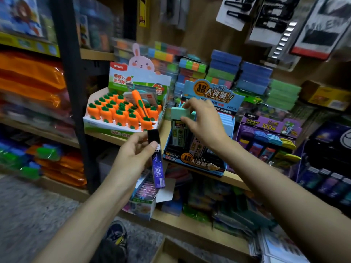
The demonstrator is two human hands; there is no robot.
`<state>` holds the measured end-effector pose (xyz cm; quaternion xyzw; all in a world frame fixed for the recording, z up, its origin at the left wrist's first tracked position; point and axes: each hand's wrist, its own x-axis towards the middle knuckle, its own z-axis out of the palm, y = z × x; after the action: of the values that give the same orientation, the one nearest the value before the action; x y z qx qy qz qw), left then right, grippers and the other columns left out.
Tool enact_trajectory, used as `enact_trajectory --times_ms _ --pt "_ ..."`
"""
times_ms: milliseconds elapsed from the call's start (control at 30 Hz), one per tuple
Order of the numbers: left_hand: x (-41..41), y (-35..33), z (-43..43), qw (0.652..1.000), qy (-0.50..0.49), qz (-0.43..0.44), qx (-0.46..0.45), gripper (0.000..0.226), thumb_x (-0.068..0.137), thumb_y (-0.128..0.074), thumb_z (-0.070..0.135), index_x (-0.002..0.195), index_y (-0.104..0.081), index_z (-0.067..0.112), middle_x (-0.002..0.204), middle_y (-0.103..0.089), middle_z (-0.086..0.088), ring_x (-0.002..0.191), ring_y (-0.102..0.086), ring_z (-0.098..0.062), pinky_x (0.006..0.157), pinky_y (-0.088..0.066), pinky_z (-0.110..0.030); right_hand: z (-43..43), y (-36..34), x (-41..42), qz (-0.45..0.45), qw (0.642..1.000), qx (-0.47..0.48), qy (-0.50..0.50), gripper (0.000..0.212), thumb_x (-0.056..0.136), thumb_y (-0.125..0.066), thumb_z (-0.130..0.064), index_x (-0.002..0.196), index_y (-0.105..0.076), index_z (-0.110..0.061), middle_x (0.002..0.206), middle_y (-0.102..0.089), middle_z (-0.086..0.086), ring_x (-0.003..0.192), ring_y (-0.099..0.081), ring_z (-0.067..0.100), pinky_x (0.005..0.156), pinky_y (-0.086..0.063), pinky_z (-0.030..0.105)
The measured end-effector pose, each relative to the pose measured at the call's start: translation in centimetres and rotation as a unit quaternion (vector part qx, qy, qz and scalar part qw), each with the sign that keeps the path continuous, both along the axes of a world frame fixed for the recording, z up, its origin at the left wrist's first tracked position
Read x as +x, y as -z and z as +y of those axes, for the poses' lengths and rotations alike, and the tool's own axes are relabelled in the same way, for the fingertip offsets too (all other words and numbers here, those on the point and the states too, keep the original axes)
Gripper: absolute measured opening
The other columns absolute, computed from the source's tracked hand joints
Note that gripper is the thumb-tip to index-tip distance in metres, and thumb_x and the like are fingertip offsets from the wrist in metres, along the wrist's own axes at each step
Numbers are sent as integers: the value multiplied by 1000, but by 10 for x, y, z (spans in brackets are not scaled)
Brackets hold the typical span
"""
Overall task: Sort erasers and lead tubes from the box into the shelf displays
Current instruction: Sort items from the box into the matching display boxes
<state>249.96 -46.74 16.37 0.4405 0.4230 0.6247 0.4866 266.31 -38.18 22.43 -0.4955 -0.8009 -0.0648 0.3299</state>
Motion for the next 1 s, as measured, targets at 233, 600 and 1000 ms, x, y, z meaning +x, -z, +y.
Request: enact_trajectory --times_ms 233,600,1000 --pt "3 2 1 1000 -7 10 -6 18 91 -57 8 103 -62 21 88 -59 -1 91 -59 -23 80 -49 -39 5 -8 -4 81 995 -50 -8 23 79 -74 -21 97 -64 -11 88 -64 -1 87 -60 20 80 -50 42" --pt "8 5 2 999 23 4 23 19 88 -59 7 94 -66 24 83 -67 5 81 -67 -8 69 -57 -20 10 -2 6 -129 987 78 55 27 85 -66 -33 98 -63 -10 105 -53 6 102 -42 26 79 -27 31" --pt "60 -2 -2 996 73 16 53 20 86 -61 4 90 -59 23 71 -70 13 72 -65 3 58 -50 -12 -78 15 40 238 956 -141 -93 11 93 -57 -20 96 -67 -17 86 -65 -6 78 -56 1 69 -43 12"
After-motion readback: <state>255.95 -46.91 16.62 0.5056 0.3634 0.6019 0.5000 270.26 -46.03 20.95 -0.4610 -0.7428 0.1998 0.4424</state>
